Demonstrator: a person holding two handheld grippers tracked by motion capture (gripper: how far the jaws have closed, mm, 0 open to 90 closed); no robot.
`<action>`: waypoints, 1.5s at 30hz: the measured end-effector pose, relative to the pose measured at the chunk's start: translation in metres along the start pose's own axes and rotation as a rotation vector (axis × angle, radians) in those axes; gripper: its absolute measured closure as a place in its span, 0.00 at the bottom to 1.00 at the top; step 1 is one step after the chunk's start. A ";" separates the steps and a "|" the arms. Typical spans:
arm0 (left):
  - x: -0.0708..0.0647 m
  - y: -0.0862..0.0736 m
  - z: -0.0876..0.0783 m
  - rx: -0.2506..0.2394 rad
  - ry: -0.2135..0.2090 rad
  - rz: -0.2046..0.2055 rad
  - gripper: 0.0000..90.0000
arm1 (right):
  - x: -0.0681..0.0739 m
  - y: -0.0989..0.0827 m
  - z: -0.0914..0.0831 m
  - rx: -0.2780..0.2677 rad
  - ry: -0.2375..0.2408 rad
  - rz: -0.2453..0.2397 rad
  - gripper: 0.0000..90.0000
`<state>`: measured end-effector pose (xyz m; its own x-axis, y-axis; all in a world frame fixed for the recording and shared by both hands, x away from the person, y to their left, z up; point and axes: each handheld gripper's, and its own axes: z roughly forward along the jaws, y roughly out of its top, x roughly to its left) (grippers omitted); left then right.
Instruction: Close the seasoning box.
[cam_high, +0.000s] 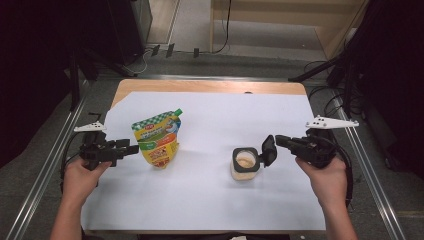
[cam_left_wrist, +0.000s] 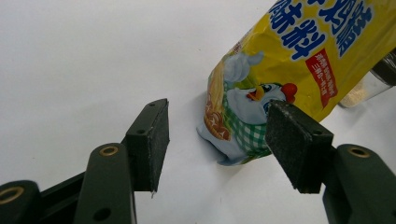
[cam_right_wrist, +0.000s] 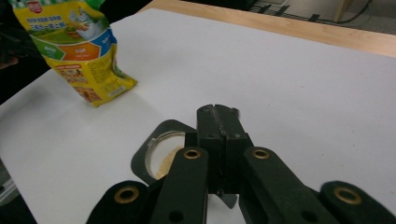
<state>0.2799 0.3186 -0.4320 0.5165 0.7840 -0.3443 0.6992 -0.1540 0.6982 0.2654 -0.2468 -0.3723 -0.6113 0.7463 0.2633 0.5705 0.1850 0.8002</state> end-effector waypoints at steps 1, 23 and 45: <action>0.000 0.000 0.000 0.002 -0.001 0.003 0.45 | -0.003 -0.001 -0.001 -0.003 -0.007 0.005 1.00; -0.003 0.001 0.003 0.009 -0.005 0.007 0.44 | -0.019 -0.023 0.033 0.076 0.003 0.073 1.00; -0.002 0.001 0.003 0.010 -0.003 0.005 0.44 | -0.004 -0.023 0.044 0.053 0.047 0.049 1.00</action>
<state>0.2808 0.3150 -0.4321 0.5212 0.7815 -0.3429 0.7016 -0.1637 0.6935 0.2786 -0.2260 -0.4157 -0.6064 0.7245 0.3277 0.6279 0.1834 0.7564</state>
